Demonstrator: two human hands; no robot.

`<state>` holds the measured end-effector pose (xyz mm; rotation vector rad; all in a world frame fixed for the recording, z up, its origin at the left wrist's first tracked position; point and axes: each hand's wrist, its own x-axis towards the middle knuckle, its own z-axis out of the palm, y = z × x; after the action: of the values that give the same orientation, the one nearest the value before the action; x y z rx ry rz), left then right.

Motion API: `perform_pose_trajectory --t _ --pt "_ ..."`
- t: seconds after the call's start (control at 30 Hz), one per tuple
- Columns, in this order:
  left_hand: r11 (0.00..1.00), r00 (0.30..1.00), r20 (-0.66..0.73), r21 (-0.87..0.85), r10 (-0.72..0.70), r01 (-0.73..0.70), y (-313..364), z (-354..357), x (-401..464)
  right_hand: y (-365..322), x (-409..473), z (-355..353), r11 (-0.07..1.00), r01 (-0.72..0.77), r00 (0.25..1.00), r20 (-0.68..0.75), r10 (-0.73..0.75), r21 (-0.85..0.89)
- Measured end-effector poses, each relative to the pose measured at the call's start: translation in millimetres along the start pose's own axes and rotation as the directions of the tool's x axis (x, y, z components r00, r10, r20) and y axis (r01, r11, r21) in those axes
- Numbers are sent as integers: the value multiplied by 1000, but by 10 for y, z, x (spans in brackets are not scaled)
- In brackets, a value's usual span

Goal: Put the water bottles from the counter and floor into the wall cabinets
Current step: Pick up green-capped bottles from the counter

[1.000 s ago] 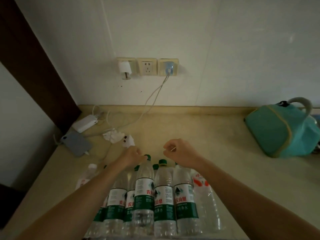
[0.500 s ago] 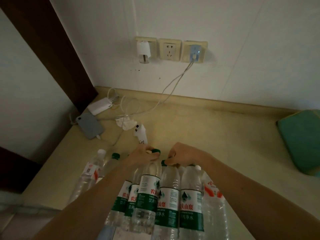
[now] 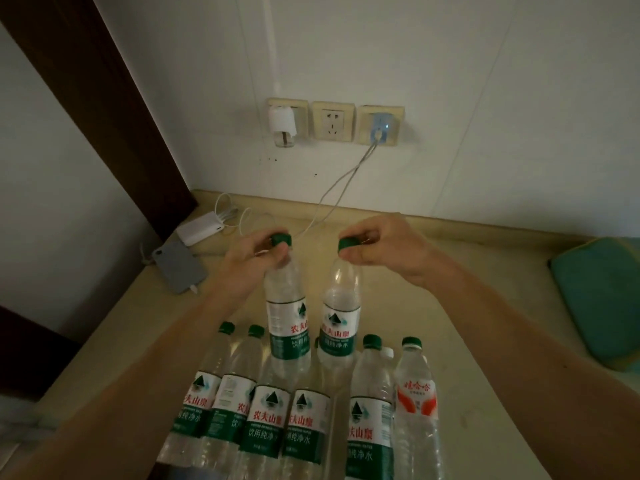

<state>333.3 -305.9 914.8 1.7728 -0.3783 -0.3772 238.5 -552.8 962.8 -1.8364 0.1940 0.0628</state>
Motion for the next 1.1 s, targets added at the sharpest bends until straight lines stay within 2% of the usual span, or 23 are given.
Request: perform_pose_trajectory --t 0.1,0.2,0.4,0.63,0.8,0.97,1.1 --pt "974 976 -100 140 192 -177 276 109 70 -93 -21 -112 987 88 983 -150 -108 -134" --pt "935 947 -123 238 296 -261 421 329 74 -28 -43 -120 973 80 965 -227 -130 -215" --pt "945 962 -131 257 239 -200 260 680 34 262 -30 -130 978 46 910 -395 -125 -206" --pt "944 978 -108 298 180 -141 39 909 54 521 -73 -76 980 27 918 -384 -103 -200" --pt "941 975 -113 304 192 -150 -5 918 79 577 -76 -90 969 52 929 -346 -135 -240" --pt "937 980 -50 306 193 -169 11 878 79 723 -109 -72 967 64 947 -289 -137 -246" --pt "940 985 -17 300 174 -161 -24 837 79 919 -102 -52 974 2 963 -261 -62 -226"
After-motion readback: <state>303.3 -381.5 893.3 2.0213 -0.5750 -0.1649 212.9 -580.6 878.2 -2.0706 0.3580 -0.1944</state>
